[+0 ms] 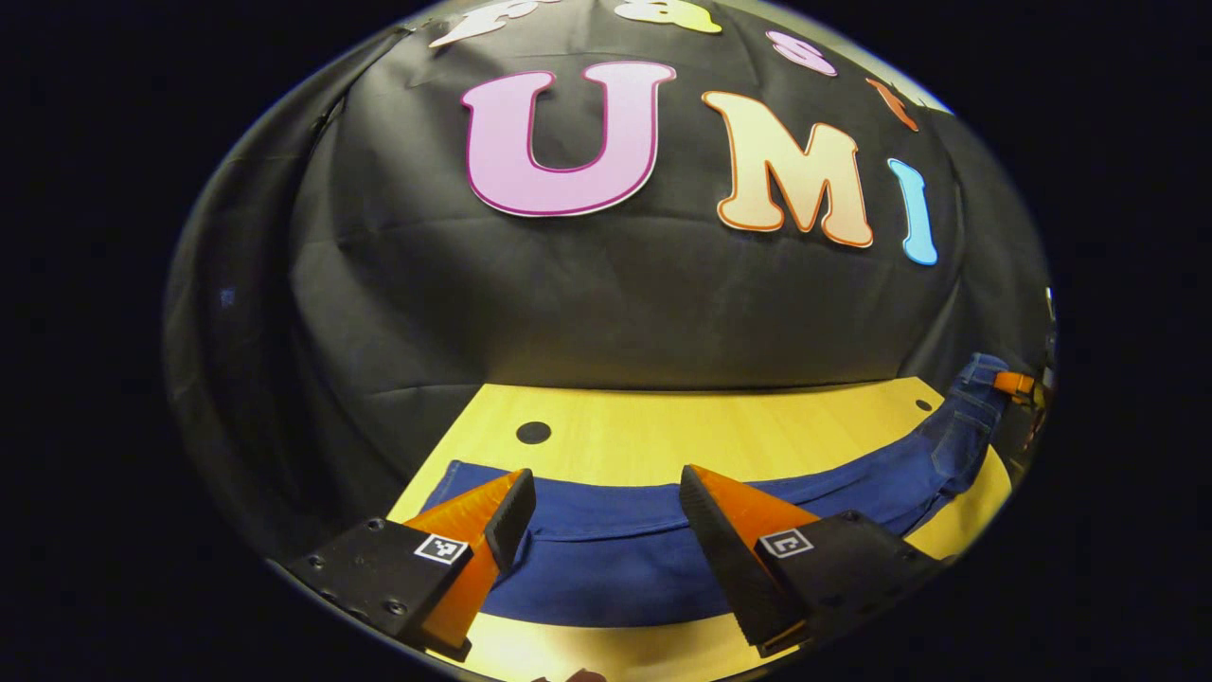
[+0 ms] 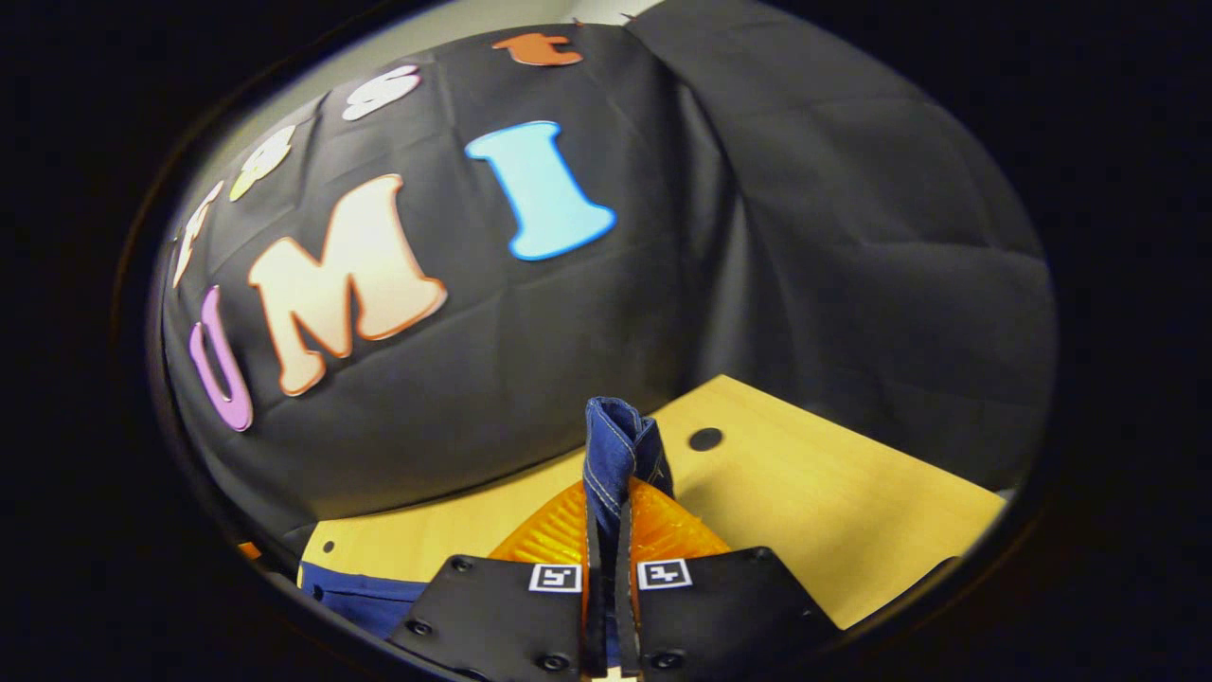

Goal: Grasp the waist and the cuffs of the jeans and fold them to make the two legs overlap; first hold the waist and fold one-third of the jeans toward the cuffs, then hold the cuffs and fold the remaining one-third in the same direction to finish folding.

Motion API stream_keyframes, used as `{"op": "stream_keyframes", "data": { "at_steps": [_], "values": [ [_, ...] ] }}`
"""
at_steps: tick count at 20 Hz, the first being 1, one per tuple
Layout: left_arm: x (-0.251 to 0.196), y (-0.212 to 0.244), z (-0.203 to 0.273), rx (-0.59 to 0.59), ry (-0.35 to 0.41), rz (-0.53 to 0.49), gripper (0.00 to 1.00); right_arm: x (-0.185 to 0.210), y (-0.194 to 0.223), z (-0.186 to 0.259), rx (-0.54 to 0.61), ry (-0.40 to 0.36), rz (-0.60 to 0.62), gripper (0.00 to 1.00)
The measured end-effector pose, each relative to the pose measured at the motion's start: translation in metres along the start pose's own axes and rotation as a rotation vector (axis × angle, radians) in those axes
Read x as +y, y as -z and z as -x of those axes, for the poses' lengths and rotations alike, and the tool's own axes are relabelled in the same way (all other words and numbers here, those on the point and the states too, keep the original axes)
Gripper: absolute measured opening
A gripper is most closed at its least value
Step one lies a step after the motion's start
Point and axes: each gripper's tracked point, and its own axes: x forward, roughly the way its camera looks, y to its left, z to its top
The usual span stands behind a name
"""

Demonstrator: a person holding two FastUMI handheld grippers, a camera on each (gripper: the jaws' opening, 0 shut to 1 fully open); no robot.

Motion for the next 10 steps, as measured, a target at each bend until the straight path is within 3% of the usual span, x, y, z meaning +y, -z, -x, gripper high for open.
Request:
{"op": "stream_keyframes", "data": {
  "at_steps": [2, 6, 10],
  "values": [
    [0.02, -0.001, 0.008, -0.007, -0.003, -0.013, 0.95, 0.054, 0.01, 0.011, -0.015, -0.072, 0.0, 0.07],
    [0.056, 0.005, 0.019, -0.007, -0.005, 0.016, 0.95, 0.125, 0.041, 0.03, 0.005, -0.175, -0.009, 0.04],
    [0.091, 0.02, 0.029, 0.012, -0.007, 0.019, 0.95, 0.183, 0.079, 0.046, 0.035, -0.278, -0.08, 0.07]
  ]
}}
